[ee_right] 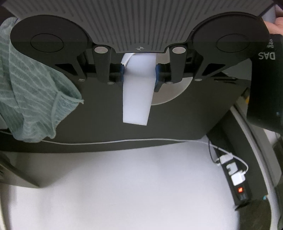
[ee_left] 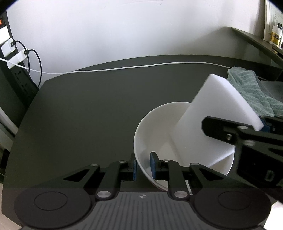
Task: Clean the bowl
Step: 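Wipe the sponge along the bowl wall while the left gripper holds the rim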
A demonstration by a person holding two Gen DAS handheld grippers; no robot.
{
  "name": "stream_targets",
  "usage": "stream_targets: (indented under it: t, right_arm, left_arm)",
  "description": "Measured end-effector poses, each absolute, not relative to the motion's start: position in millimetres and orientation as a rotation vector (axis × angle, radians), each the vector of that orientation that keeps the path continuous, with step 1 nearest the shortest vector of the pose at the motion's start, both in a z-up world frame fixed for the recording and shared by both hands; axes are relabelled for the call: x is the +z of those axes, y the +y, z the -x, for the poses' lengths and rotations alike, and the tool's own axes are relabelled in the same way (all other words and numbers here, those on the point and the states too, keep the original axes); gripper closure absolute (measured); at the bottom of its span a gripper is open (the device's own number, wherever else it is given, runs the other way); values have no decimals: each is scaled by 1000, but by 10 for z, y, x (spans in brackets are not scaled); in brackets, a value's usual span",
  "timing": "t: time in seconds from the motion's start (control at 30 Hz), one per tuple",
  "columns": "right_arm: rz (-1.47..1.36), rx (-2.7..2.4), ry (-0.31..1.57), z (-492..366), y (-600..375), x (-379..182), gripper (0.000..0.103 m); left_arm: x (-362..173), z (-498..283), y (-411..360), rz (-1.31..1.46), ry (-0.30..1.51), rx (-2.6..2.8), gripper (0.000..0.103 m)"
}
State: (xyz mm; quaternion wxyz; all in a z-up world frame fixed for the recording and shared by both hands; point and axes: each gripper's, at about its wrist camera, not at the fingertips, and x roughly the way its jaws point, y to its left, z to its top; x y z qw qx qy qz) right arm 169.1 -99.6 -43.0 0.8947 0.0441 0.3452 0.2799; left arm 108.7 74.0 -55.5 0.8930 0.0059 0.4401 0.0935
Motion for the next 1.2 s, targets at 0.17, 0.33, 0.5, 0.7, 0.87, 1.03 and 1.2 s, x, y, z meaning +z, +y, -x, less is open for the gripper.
stream_targets:
  t: [0.17, 0.33, 0.5, 0.7, 0.87, 1.03, 1.2]
  right_arm:
    - [-208, 620, 745, -1744, -1085, -467, 71]
    - [-154, 611, 746, -1789, -924, -547, 71]
    - [-26, 533, 626, -1642, -941, -312, 71]
    - [-121, 571, 585, -1651, -1117, -111, 72]
    - [-117, 623, 708, -1820, -860, -457, 70]
    - [-83, 577, 701, -1848, -906, -475, 71]
    - [-118, 553, 616, -1744, -1207, -233, 71]
  left_arm:
    - [-554, -1126, 697, -22, 911, 193, 84]
    - [-560, -1123, 694, -33, 907, 195, 84]
    - [-565, -1124, 681, -51, 903, 199, 83]
    - [-571, -1114, 664, -64, 900, 204, 83]
    - [-578, -1105, 665, -72, 897, 201, 83]
    - [-580, -1110, 672, -79, 896, 197, 82]
    - [-578, -1137, 678, -91, 895, 196, 81]
